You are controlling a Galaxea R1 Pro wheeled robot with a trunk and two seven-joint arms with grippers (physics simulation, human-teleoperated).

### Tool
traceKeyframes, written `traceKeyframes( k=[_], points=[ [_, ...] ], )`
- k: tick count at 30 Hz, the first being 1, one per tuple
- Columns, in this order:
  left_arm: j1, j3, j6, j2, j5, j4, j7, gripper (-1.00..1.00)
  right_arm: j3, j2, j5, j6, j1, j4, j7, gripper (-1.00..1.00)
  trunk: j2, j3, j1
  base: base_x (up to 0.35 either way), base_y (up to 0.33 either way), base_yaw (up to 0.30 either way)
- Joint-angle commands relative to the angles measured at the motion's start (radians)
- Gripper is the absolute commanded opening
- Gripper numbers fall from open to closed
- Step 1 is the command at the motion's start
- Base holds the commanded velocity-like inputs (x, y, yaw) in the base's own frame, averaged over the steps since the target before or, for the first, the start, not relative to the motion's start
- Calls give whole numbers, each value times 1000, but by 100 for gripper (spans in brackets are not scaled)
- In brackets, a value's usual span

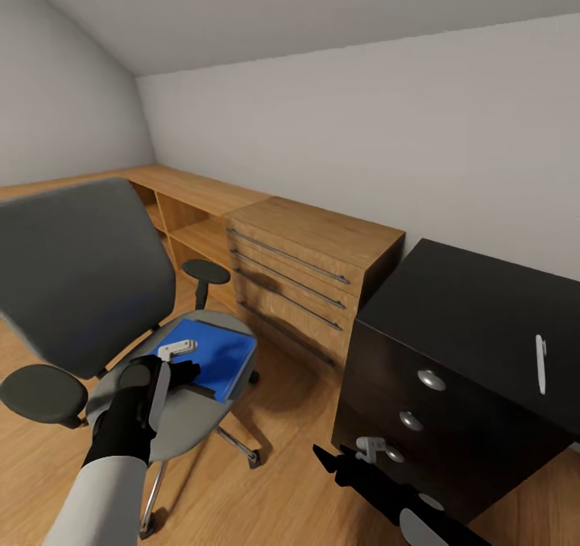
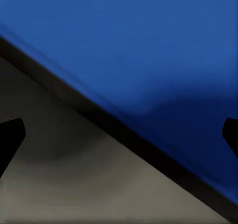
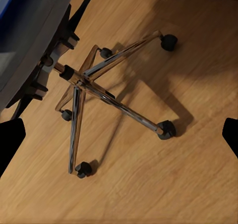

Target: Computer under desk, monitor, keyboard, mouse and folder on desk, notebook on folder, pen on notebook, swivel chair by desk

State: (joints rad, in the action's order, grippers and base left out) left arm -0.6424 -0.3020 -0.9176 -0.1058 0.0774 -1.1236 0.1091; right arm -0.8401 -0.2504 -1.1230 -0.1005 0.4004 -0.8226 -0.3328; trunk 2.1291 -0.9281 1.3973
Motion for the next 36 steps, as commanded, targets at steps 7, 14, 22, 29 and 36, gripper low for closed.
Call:
traceKeyframes(
  k=[7, 14, 22, 29, 36],
  points=[
    [-1, -2, -7, 2, 7, -2, -3, 100, -7, -1, -10, -7, 2, 2, -2, 100, 0, -1, 0, -4, 1, 0],
    [-1, -2, -8, 3, 8, -2, -4, 100, -8, -1, -10, -8, 1, 15, -2, 100, 0, -1, 0, 0, 0, 0],
    [-1, -3, -8, 3, 7, -1, -4, 100, -8, 0, -10, -8, 2, 21, -2, 100, 0, -1, 0, 0, 0, 0],
    [-1, -3, -8, 3, 6, -1, -3, 100, -4, 18, -9, -8, 2, 24, -2, 100, 49, -23, 27, 0, 0, 0],
    [-1, -8, -9, 3, 5, -1, -5, 100, -5, 29, -9, -27, 2, 53, -2, 100, 77, -35, 42, 0, 0, 0]
  ],
)
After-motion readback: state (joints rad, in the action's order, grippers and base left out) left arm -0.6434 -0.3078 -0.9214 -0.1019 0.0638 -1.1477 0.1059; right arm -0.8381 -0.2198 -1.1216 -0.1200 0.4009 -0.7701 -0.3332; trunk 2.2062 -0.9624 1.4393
